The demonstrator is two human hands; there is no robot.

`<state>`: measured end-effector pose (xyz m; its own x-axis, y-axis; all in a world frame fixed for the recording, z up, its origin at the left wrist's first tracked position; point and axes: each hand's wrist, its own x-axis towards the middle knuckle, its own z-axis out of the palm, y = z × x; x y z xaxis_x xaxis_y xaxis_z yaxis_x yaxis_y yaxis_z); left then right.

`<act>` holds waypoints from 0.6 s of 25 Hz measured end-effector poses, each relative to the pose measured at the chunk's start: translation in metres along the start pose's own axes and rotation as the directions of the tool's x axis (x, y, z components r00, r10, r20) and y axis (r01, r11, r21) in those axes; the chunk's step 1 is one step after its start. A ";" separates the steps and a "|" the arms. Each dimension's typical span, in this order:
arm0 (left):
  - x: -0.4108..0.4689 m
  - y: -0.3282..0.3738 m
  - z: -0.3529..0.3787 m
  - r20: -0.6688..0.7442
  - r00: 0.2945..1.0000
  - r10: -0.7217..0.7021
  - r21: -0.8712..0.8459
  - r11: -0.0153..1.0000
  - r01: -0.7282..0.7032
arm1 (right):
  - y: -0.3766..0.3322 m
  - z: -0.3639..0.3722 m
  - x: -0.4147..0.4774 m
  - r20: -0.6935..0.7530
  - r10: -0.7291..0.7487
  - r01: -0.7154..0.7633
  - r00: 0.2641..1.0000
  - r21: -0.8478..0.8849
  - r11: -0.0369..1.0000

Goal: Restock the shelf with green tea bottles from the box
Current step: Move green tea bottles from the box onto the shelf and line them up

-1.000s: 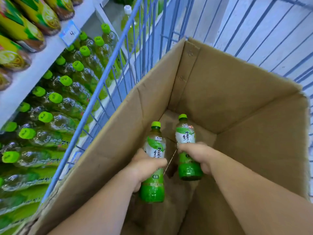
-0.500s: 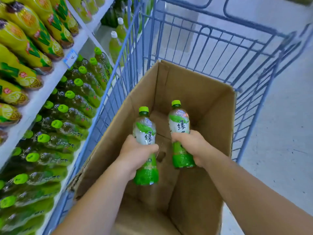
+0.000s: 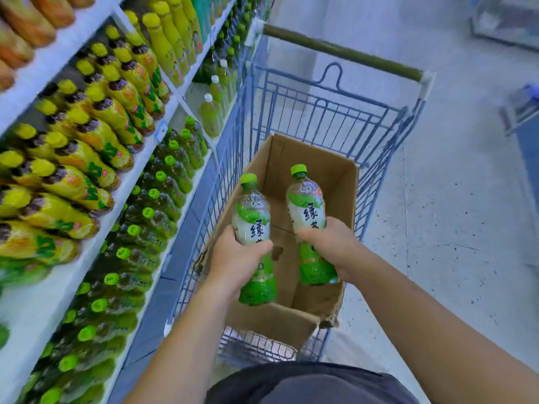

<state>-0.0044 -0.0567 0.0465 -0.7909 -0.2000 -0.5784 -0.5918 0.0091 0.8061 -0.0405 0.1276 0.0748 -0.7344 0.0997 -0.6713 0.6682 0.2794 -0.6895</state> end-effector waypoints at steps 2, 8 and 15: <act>-0.018 0.008 -0.016 -0.020 0.999 0.025 -0.011 1.000 -0.025 | -0.010 0.003 -0.022 0.023 -0.027 0.027 0.999 0.026 0.999; -0.067 0.018 -0.058 -0.120 0.992 0.046 -0.075 0.996 -0.055 | -0.039 0.004 -0.064 0.213 -0.144 0.159 0.966 -0.053 0.986; -0.146 0.004 -0.049 -0.414 0.907 0.071 -0.160 0.976 -0.150 | -0.046 0.003 -0.091 0.494 -0.296 0.425 0.817 -0.170 0.889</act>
<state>0.1164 -0.0756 0.1408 -0.6953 -0.5866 -0.4153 -0.4341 -0.1178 0.8931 -0.0037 0.1032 0.1667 -0.7393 -0.4734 -0.4789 0.2618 0.4532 -0.8521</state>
